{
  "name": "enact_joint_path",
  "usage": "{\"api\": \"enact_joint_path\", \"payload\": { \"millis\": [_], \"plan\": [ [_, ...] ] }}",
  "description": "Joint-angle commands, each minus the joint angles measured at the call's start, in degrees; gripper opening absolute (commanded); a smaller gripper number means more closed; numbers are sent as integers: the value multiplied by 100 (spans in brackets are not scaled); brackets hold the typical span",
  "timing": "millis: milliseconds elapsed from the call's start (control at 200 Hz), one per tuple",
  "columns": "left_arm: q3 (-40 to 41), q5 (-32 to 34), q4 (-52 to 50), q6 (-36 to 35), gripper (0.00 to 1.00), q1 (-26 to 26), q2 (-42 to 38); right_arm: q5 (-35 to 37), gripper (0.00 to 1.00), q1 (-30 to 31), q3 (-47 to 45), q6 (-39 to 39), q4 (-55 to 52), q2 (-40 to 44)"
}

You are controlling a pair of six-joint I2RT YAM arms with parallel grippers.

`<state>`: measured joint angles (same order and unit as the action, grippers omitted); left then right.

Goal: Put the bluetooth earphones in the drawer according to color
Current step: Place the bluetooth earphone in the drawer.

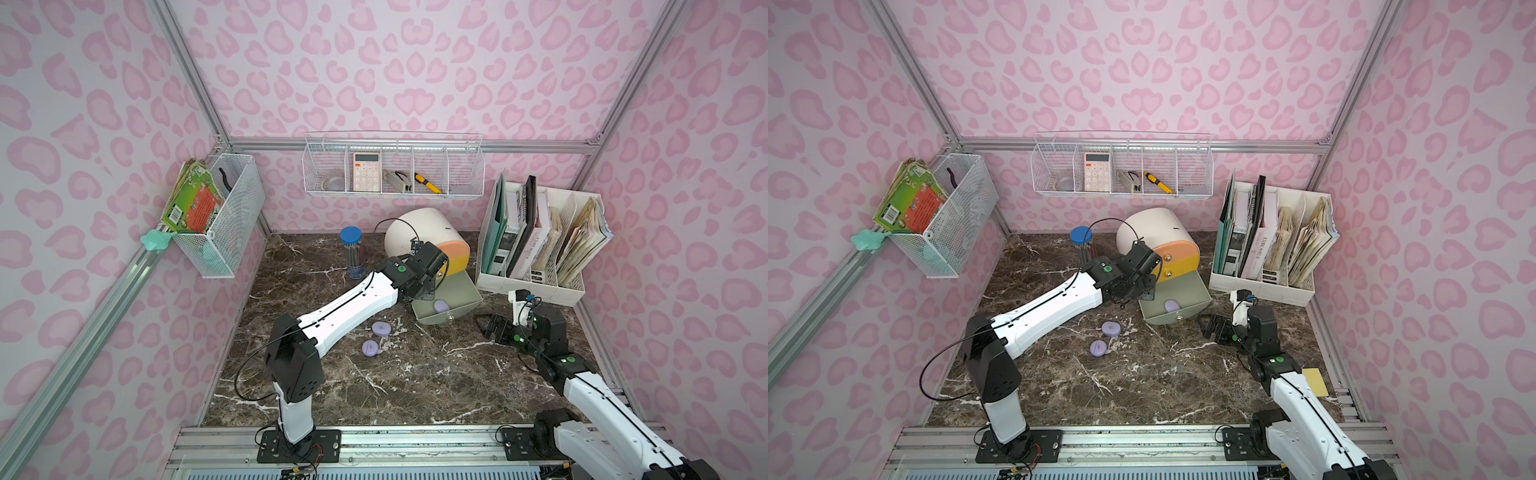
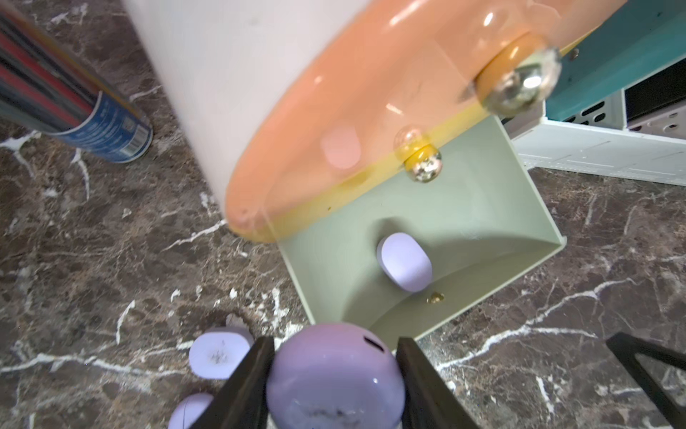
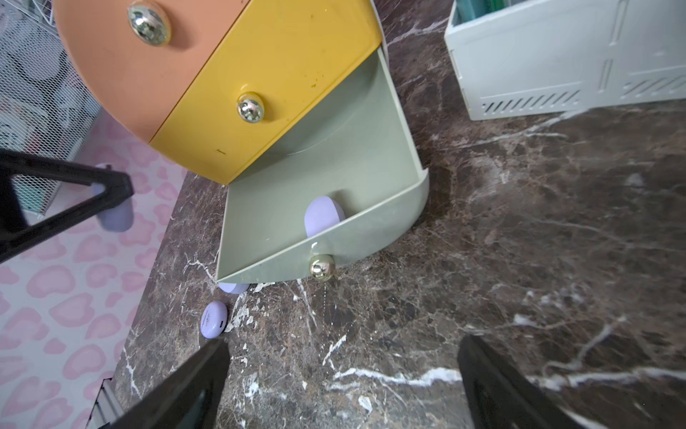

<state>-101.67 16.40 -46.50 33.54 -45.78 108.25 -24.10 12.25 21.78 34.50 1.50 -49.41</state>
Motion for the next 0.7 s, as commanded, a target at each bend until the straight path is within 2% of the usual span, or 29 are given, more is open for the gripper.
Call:
{"api": "enact_joint_path", "payload": {
  "millis": [0, 155, 290, 460, 695],
  "plan": [
    [-328, -94, 190, -263, 35, 40, 402, -227, 99, -34, -76, 116, 350, 34],
    [-890, -172, 124, -313, 35, 97, 1102, -227, 99, -73, -160, 148, 338, 110],
    [-1040, -260, -46, -257, 36, 104, 1363, -231, 99, -117, -216, 166, 307, 243],
    [-987, -469, -340, -11, 36, 87, 1286, -258, 99, -168, -260, 171, 233, 383],
    [-551, -413, -136, 54, 36, -58, 727, -271, 99, -198, -278, 180, 158, 527]
  ]
}}
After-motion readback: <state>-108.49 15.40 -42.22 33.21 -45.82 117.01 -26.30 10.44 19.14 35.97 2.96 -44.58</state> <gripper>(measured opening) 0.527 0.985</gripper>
